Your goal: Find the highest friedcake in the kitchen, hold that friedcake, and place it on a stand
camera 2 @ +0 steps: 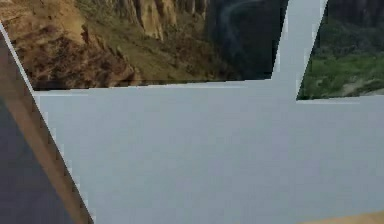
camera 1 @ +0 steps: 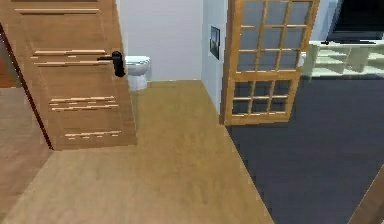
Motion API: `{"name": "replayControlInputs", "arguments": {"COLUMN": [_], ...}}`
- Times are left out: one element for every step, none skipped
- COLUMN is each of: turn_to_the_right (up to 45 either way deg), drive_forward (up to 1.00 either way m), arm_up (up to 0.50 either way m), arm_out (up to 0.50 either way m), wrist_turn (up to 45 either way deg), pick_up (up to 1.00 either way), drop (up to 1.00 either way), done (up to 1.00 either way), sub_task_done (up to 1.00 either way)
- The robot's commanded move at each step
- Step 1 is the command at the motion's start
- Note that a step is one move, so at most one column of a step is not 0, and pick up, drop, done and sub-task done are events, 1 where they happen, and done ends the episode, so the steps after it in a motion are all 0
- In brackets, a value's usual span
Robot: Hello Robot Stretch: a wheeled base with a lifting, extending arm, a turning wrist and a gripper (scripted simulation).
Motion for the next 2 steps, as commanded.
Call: {"name": "replayControlInputs", "arguments": {"turn_to_the_right": [9.0, 0.0], "drive_forward": [0.00, 0.50], "arm_up": [0.00, 0.00], "arm_out": [0.00, 0.00], "wrist_turn": [0.0, 0.0], "pick_up": [0.00, 0.00], "drop": [0.00, 0.00], "done": [0.00, 0.00], "sub_task_done": [0.00, 0.00]}}
